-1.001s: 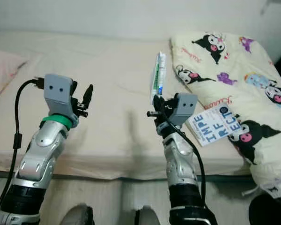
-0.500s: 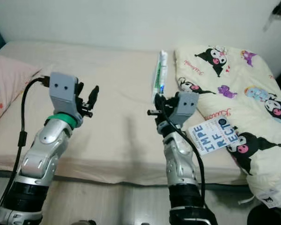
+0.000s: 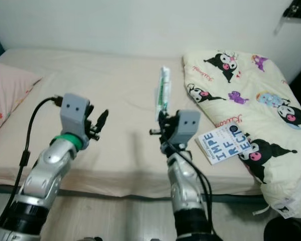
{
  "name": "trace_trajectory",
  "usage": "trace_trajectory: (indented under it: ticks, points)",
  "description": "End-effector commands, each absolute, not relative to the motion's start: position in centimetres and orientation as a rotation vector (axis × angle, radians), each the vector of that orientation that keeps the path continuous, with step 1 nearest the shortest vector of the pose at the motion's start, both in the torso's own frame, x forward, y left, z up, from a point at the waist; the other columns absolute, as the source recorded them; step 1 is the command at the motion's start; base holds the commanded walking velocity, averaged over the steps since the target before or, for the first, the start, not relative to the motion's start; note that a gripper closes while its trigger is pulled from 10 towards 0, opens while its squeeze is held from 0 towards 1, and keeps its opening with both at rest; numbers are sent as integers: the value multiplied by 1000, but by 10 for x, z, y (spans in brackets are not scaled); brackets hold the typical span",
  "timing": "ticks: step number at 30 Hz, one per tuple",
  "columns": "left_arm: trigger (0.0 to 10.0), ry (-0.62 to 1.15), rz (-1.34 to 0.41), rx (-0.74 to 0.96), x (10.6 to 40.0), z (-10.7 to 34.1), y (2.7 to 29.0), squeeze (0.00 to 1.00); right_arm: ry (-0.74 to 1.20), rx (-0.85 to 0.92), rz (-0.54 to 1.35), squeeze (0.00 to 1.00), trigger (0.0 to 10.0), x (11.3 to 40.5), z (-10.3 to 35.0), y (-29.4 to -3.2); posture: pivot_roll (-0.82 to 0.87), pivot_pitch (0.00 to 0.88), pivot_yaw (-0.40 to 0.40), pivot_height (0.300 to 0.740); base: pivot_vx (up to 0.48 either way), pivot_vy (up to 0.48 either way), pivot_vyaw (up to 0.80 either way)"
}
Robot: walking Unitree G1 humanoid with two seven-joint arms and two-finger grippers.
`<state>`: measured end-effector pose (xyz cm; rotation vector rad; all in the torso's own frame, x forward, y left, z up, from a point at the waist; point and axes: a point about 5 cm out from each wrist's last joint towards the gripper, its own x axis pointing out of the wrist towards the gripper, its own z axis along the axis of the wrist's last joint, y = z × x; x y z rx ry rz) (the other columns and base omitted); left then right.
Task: Clean up the room
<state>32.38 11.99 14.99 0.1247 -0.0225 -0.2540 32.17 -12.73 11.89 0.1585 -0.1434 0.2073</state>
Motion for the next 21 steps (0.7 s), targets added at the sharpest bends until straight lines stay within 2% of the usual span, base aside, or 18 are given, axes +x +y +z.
trace_trajectory:
  ticks: [1, 9, 21]
  points:
    - [10000, -10, -218, 134, 320, 139, 129, 0, -78, 142, 225, 0, 10000, 311, 97, -117, -21, 0, 77, 735, 0, 0, 0]
    - [10000, 7, -260, 136, 314, 129, 127, 0, -50, 168, 231, 0, 10000, 302, 86, -106, -40, 0, 95, 735, 0, 0, 0]
    - [10000, -41, -254, 144, 322, 133, 121, 0, -100, 163, 227, 0, 10000, 315, 99, -105, -24, 0, 81, 735, 0, 0, 0]
